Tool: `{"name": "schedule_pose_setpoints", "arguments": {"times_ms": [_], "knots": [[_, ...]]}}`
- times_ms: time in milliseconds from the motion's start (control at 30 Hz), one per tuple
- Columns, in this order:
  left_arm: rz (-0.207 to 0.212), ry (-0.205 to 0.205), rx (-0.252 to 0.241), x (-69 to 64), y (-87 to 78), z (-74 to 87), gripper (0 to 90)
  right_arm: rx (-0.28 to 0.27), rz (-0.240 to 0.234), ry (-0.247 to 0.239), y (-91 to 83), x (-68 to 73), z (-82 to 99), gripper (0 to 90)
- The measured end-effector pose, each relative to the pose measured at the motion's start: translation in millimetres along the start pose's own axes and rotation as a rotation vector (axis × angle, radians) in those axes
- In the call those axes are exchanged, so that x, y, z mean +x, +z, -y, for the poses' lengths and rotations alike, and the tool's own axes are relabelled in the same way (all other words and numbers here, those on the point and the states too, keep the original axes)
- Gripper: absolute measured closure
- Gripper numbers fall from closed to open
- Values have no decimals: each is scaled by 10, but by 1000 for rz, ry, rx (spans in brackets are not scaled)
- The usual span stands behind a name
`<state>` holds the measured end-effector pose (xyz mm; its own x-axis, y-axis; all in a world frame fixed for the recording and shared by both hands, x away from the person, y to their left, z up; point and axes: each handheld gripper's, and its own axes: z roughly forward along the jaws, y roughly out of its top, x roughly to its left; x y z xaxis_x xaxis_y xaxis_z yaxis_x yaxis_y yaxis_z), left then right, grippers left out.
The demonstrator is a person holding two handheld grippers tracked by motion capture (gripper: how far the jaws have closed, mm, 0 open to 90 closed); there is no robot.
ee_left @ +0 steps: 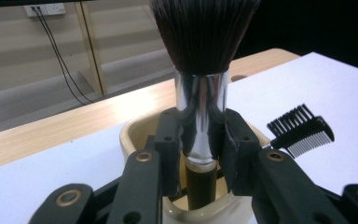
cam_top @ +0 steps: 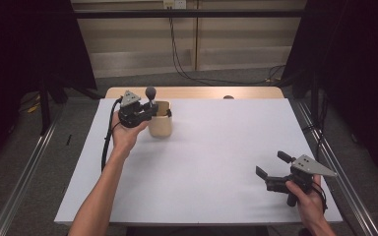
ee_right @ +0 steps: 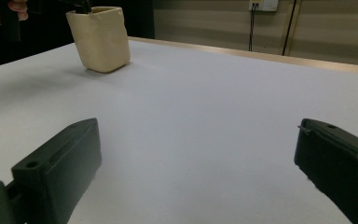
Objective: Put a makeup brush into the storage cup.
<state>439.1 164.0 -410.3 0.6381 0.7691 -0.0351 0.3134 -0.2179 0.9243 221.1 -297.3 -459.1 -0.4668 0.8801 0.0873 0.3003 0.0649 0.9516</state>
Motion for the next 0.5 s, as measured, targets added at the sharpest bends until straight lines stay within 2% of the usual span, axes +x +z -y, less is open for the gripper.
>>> {"name": "schedule_pose_setpoints", "arguments": {"times_ms": [67, 167, 367, 500], "knots": [[-2, -5, 1, -10, 3, 15, 711, -1, -2, -2, -3, 2, 0, 5], [-6, 21, 10, -50, 2, 9, 711, 0, -3, -3, -2, -1, 2, 5], [-5, 14, 5, -40, 26, 34, 708, 1, -4, -4, 0, 3, 2, 5], [-6, 11, 19, -38, 32, 53, 707, 2, -1, 1, 4, -4, 2, 5]]}}
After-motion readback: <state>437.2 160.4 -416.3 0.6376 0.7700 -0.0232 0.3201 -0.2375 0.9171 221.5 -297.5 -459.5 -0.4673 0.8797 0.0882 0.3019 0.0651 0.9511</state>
